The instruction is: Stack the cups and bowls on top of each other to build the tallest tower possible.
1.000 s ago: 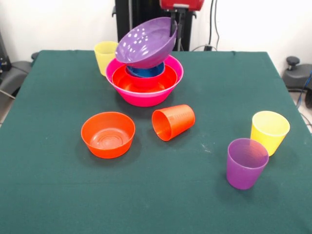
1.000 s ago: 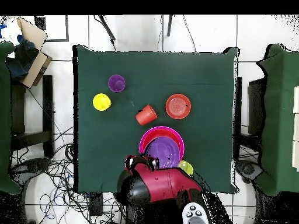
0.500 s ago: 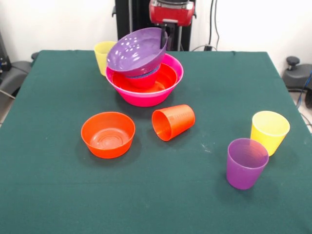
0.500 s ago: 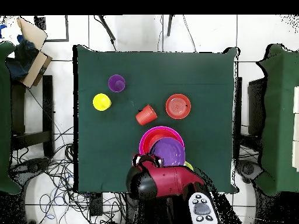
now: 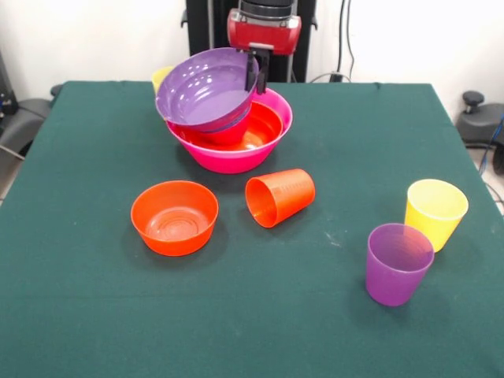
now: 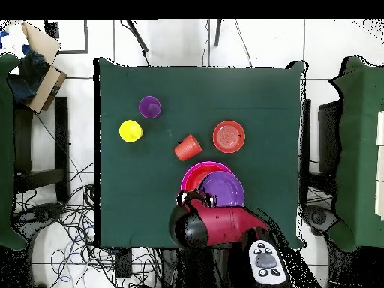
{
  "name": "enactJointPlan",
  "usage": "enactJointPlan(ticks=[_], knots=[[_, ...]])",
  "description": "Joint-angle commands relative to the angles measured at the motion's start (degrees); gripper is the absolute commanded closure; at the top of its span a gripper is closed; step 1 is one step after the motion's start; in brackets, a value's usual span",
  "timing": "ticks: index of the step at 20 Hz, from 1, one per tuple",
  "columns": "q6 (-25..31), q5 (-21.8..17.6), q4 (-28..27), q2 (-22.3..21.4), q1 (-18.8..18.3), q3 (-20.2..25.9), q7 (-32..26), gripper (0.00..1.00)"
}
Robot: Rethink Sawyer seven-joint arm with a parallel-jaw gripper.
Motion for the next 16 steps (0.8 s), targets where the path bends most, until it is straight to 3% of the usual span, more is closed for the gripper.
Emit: enactJointPlan(ticks=[1,10,16], knots=[[-2.83,-0.71,-6.67,5.49,0.48,0.19,4.89,1.00],[0.18,1.36,-8.87,4.56,0.80,2.54,4.82,1.00],[3.76,2.18,-7.77,1.03,0.14,4.11,3.89,1.00]])
